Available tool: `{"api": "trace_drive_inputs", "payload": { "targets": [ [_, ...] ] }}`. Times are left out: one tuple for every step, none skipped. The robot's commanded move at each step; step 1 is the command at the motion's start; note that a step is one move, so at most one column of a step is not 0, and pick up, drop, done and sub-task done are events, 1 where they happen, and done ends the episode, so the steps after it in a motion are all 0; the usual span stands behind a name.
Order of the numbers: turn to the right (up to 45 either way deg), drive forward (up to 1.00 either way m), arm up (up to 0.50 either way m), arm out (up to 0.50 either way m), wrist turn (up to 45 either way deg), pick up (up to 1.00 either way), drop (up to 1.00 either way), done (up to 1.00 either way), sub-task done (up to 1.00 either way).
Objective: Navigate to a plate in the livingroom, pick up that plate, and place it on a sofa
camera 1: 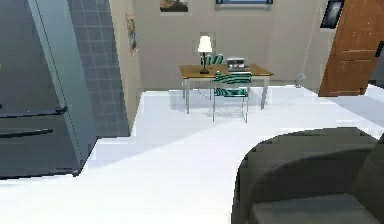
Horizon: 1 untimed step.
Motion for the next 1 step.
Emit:
{"api": "trace_drive_inputs", "payload": {
  "targets": [
    [0.0,0.0,0.0,0.0,0.0,0.0,1.0,0.0,0.0]
  ]
}}
